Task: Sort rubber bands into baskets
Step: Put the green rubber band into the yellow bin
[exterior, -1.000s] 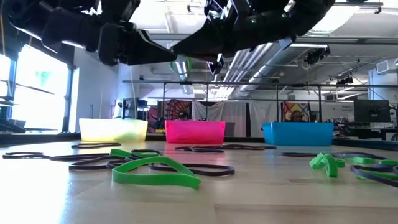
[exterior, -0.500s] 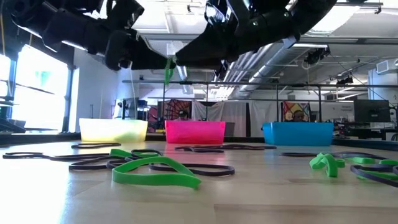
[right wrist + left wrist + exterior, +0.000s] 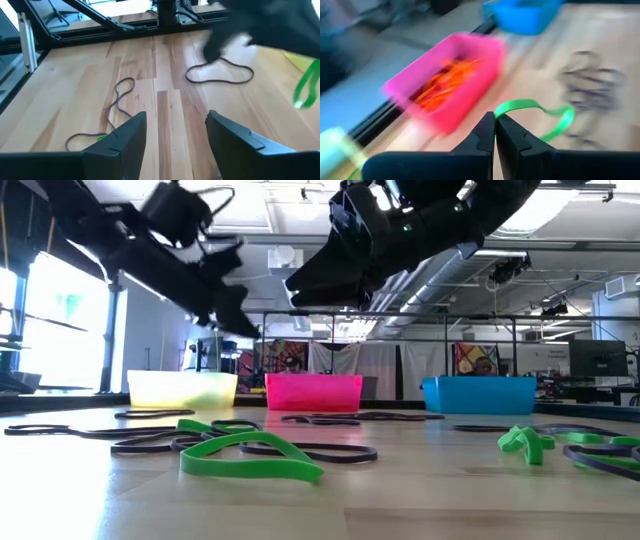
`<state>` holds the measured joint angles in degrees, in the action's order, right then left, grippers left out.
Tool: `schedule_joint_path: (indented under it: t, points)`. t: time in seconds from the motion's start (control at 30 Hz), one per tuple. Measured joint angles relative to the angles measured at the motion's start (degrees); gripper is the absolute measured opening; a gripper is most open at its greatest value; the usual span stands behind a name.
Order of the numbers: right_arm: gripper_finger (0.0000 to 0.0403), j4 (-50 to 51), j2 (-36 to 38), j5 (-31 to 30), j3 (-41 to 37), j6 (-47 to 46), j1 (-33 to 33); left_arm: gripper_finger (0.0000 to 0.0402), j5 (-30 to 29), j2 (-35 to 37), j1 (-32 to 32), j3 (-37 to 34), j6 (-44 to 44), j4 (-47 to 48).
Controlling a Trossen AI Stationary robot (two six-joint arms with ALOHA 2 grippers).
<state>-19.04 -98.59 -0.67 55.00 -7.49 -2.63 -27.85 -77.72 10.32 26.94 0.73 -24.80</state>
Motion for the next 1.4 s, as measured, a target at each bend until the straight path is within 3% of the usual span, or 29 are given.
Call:
schedule_joint_path:
  t: [0.23, 0.57, 0.9, 1.17, 1.4]
  points:
    - [0.0195, 0.8, 0.0, 0.0, 0.0, 0.0, 0.0, 0.0001, -3.1, 0.0, 12.3, 0.0, 4.9, 4.0]
    - [0.0195, 0.9, 0.0, 0.0, 0.0, 0.1, 0.0, 0.0001, -7.4, 0.0, 23.5, 0.0, 9.5, 3.1]
    - [0.0194, 0.9, 0.0, -0.3, 0.0, 1.2, 0.0, 0.0001, -3.8, -0.3, 31.8, -0.1, 9.9, 6.8]
    - [0.0194, 0.9, 0.0, -1.3, 0.0, 2.0, 0.0, 0.0002, -1.7, -4.9, 36.3, -0.1, 10.1, 9.3]
    - [0.0194, 1.0, 0.0, -2.7, 0.0, 1.5, 0.0, 0.0052, -0.9, -6.7, 35.7, -0.1, 7.1, 4.5]
